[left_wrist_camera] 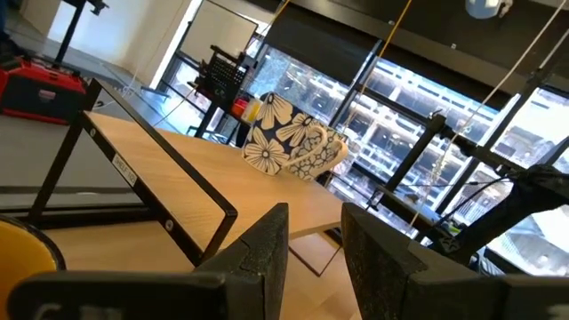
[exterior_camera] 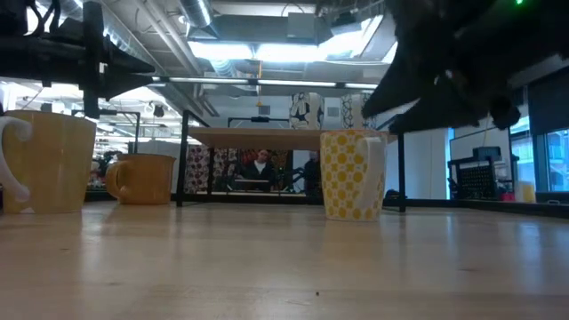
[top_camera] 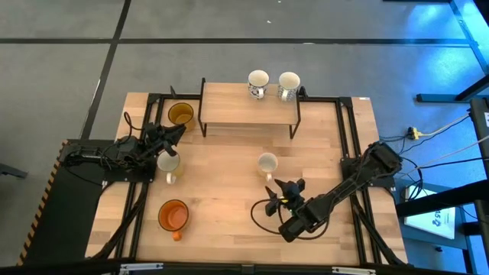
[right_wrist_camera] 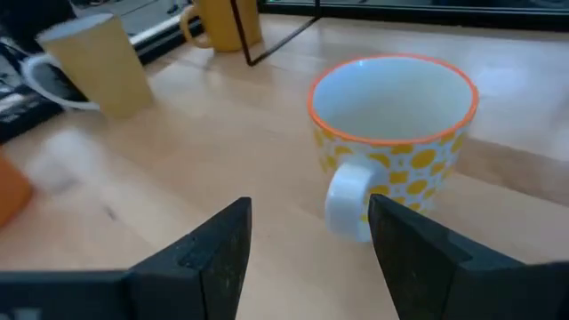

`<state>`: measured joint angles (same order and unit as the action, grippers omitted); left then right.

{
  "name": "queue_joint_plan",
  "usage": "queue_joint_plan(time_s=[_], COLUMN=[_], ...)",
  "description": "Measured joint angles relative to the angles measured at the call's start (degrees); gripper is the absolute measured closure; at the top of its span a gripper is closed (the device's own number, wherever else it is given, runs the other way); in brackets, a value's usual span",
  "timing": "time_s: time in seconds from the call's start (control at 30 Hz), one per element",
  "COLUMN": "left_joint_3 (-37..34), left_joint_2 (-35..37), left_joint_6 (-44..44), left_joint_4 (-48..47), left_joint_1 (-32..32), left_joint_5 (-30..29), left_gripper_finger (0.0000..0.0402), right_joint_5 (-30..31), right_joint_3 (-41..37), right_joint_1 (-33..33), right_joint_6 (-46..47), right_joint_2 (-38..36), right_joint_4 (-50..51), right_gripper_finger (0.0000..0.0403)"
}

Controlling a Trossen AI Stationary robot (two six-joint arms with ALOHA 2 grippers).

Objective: Place coffee mugs
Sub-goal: Put the yellow patterned mug on the shelf

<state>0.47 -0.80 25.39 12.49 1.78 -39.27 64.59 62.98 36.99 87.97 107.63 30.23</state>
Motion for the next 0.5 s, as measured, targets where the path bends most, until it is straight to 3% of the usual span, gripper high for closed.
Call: queue_joint_plan(time_s=[0.5], left_joint_3=[0.0], left_joint_2=[0.01], left_joint_6=[0.0], left_joint_4=[-0.04], left_joint_1=[0.0], left_joint_5=[-0.02], left_gripper_finger=[0.0301], right_joint_5=[0.18], right_joint_3=[0.02], right_joint_1=[-6.05], right_joint_6=[0.5], right_joint_2=[5.93], right_joint_4=[-0.99], right_gripper_finger=[0.0197])
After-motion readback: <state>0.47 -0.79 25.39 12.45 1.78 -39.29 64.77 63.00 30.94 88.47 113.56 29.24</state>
